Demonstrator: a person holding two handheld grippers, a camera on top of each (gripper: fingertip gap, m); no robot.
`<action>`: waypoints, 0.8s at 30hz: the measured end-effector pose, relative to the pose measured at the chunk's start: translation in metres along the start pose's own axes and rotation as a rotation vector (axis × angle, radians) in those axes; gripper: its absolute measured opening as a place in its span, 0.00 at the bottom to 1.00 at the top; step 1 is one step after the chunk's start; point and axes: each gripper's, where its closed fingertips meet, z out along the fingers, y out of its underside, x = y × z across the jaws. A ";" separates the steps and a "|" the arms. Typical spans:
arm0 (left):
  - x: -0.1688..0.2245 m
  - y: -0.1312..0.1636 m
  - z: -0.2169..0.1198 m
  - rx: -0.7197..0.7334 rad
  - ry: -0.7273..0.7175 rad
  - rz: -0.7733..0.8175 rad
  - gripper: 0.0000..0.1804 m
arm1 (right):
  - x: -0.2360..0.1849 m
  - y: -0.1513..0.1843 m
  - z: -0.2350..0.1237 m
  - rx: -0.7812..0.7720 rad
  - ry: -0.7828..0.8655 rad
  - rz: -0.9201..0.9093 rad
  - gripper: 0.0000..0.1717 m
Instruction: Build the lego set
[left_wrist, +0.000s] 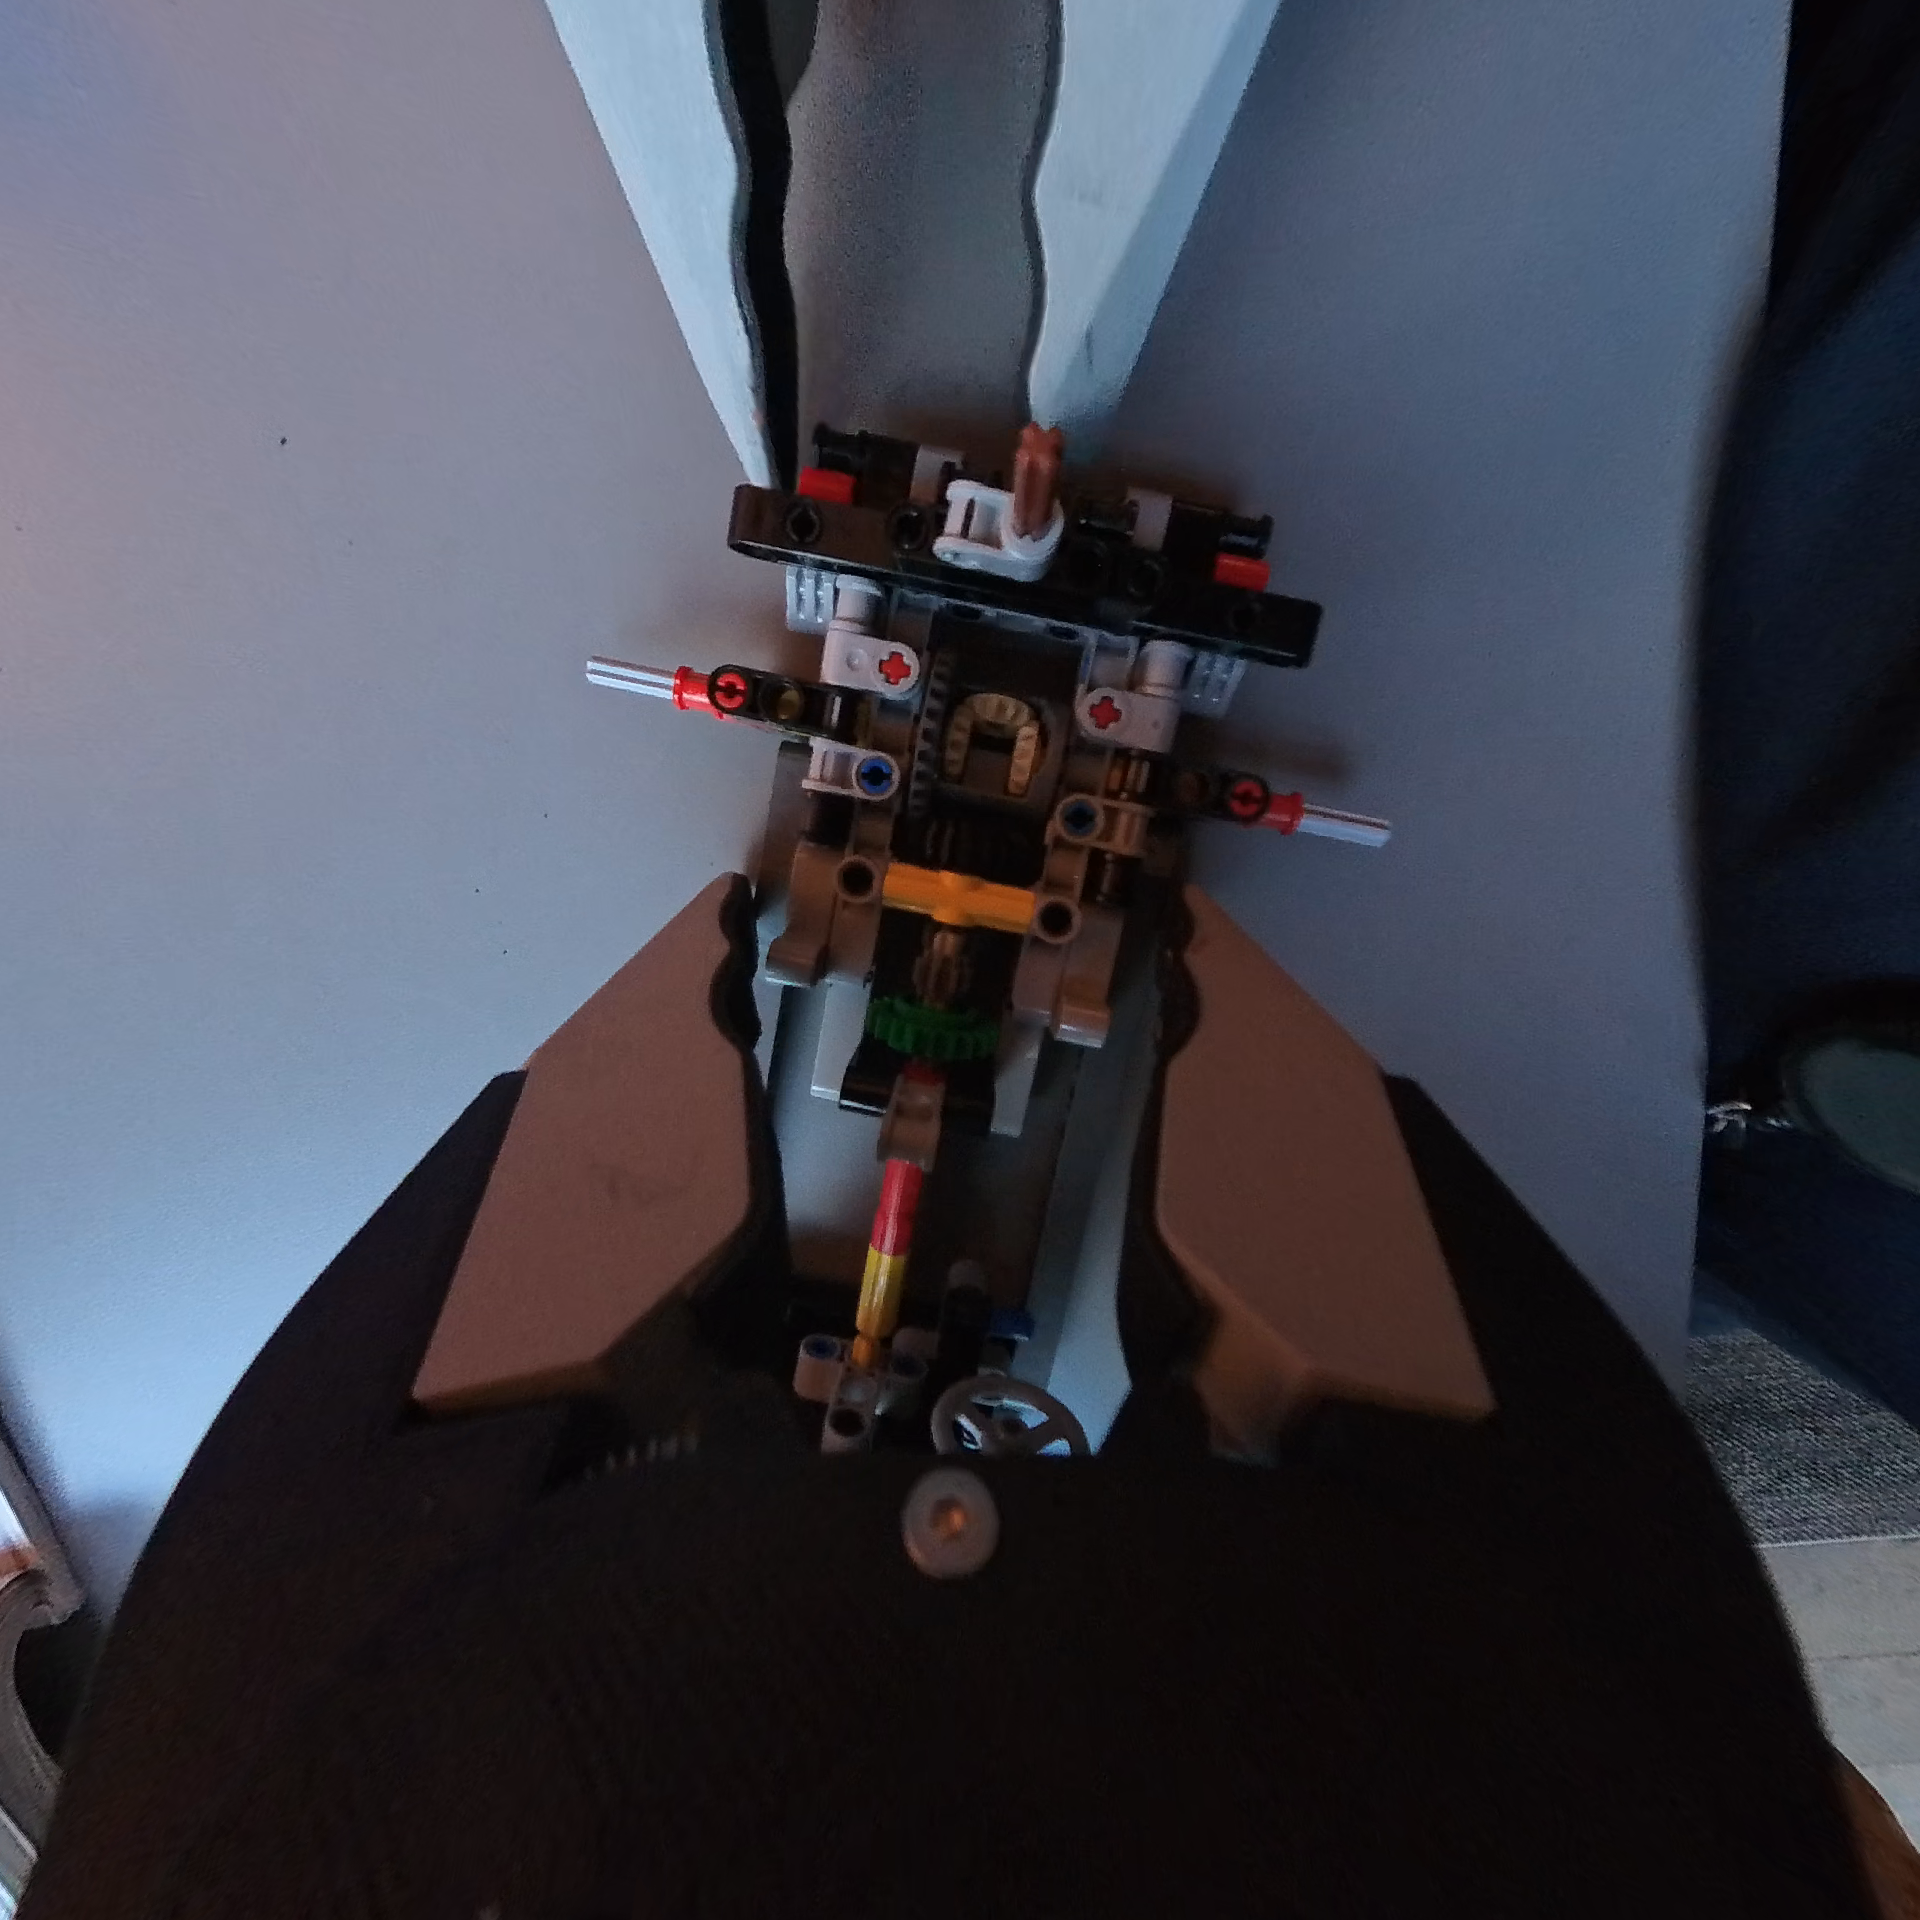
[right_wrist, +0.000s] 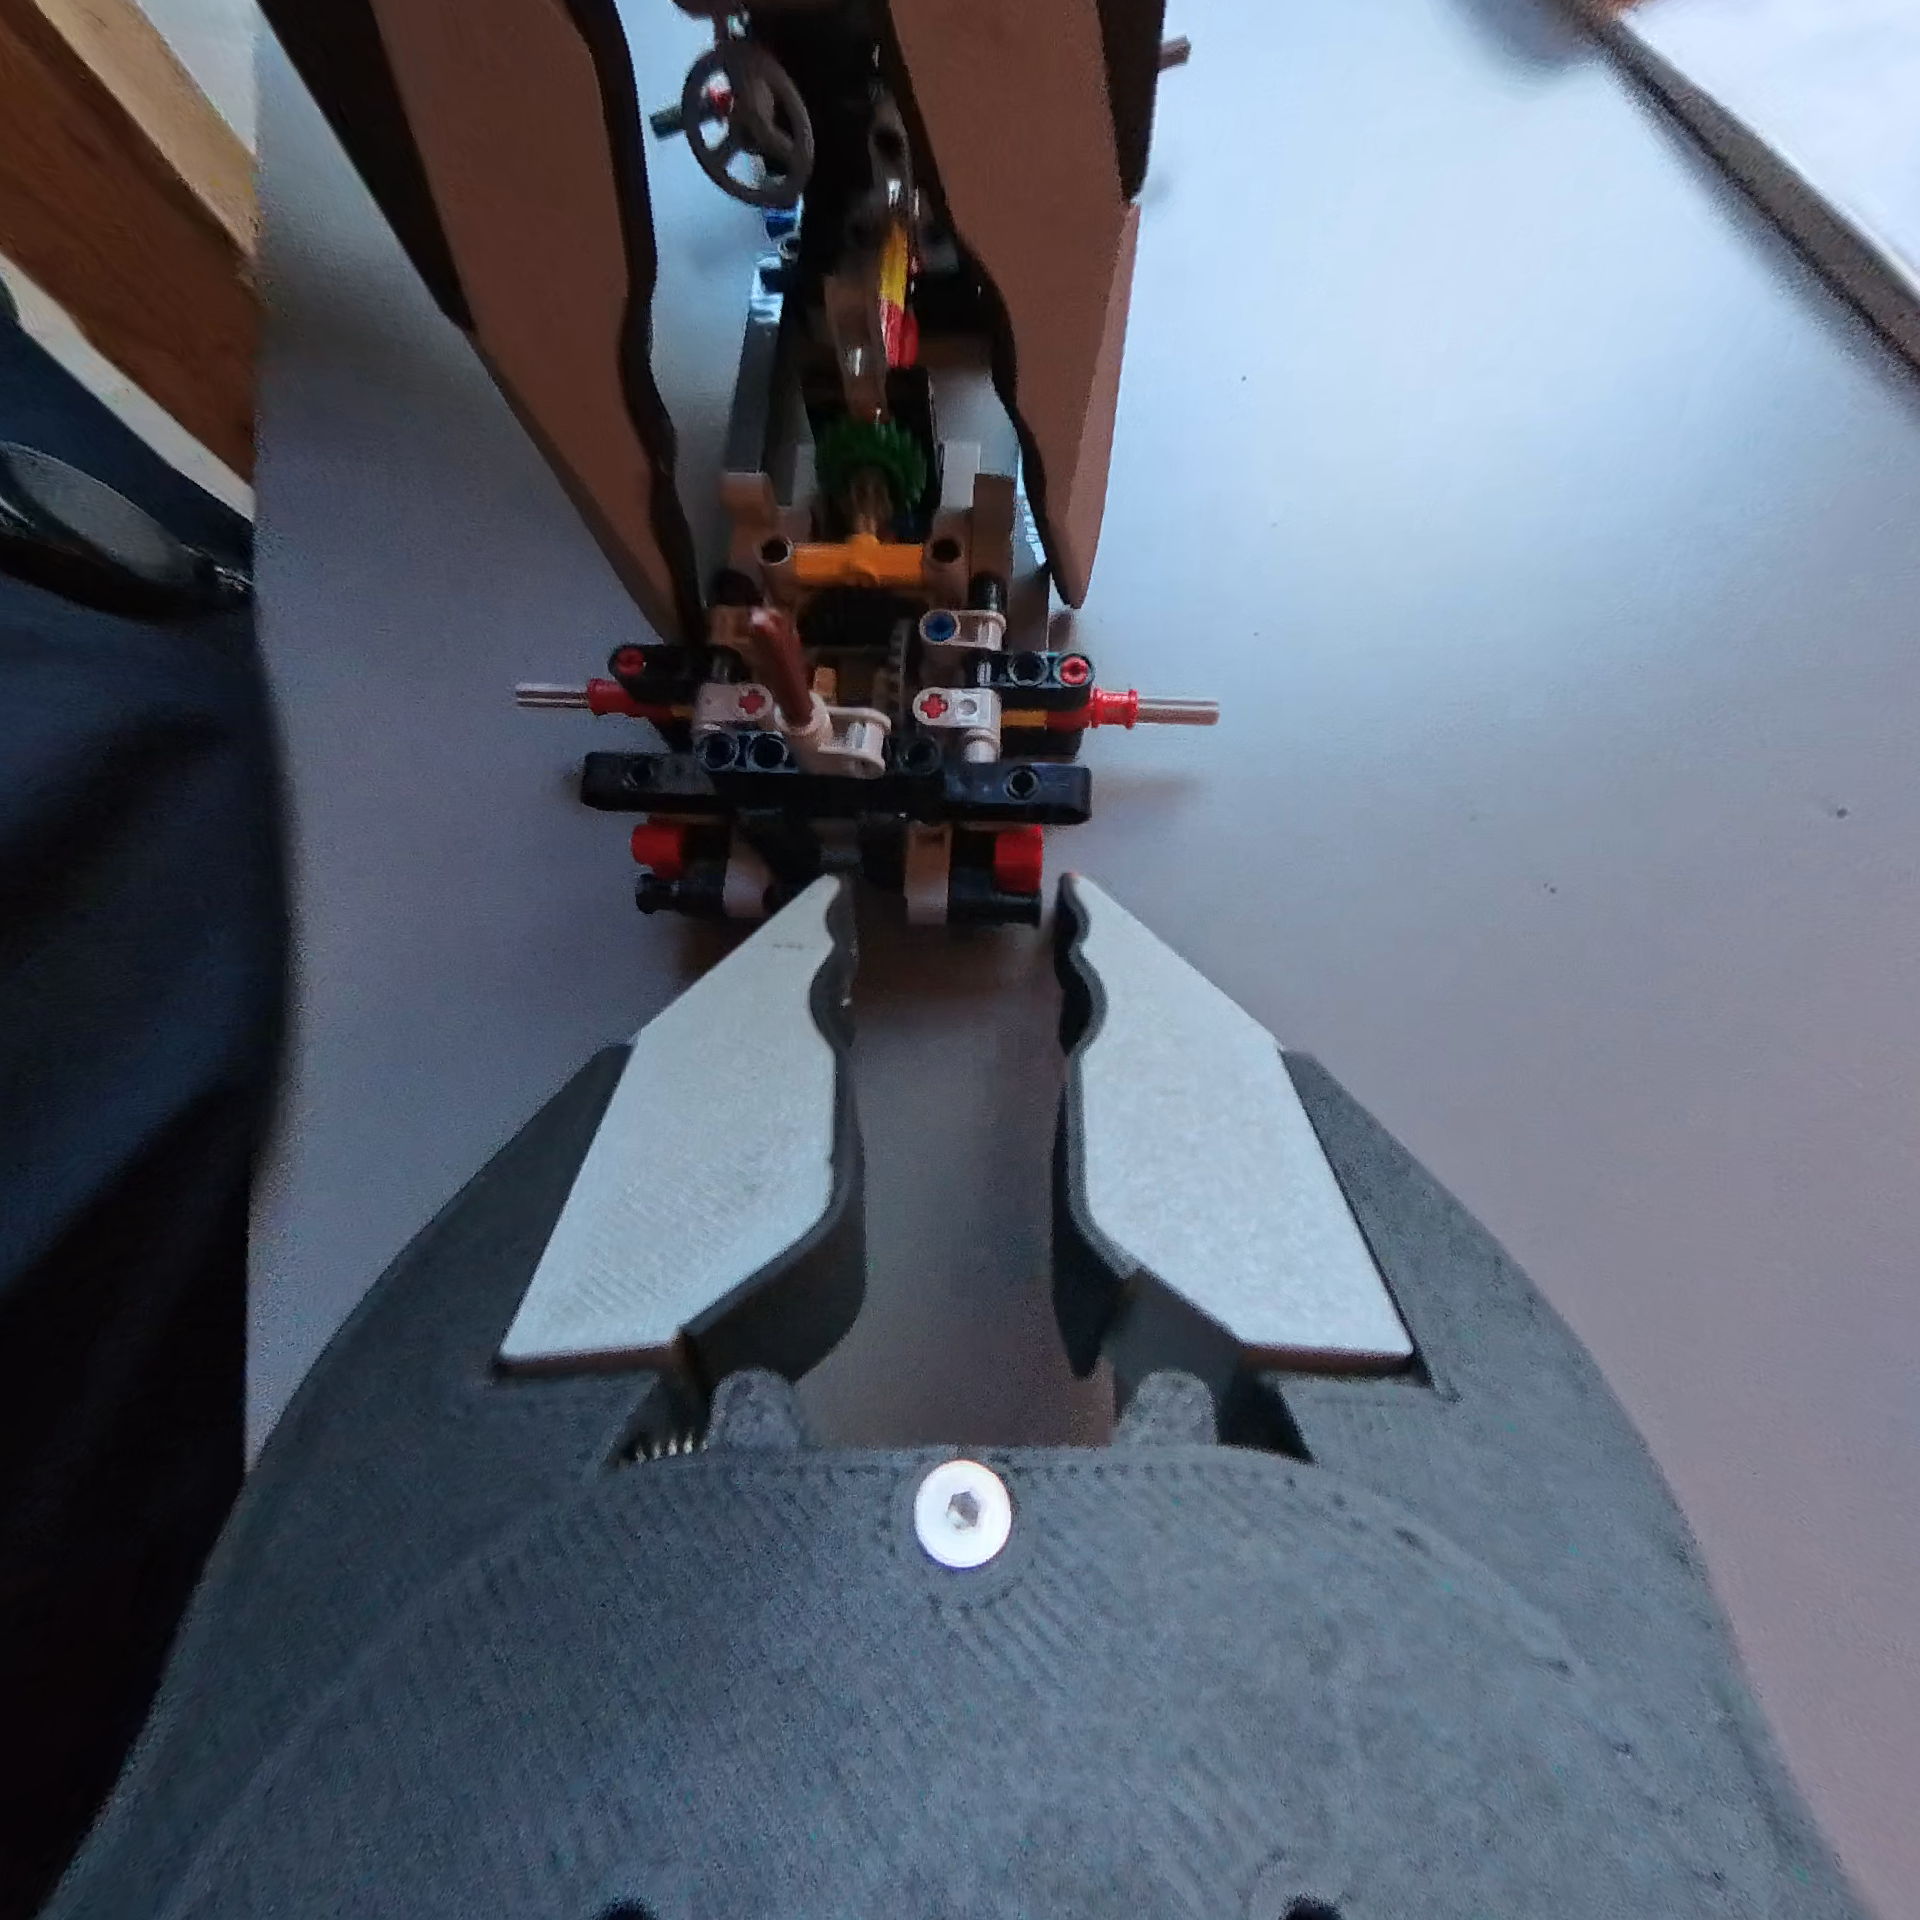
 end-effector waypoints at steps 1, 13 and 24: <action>0.000 0.000 0.000 0.001 0.000 0.000 0.42 | 0.000 0.000 0.002 -0.012 0.001 -0.004 0.18; -0.006 -0.001 -0.001 0.027 -0.031 -0.049 0.42 | 0.012 -0.007 -0.008 0.054 0.031 0.050 0.14; -0.006 -0.004 0.000 0.029 -0.028 -0.055 0.42 | -0.007 -0.036 -0.019 0.139 -0.093 -0.067 0.15</action>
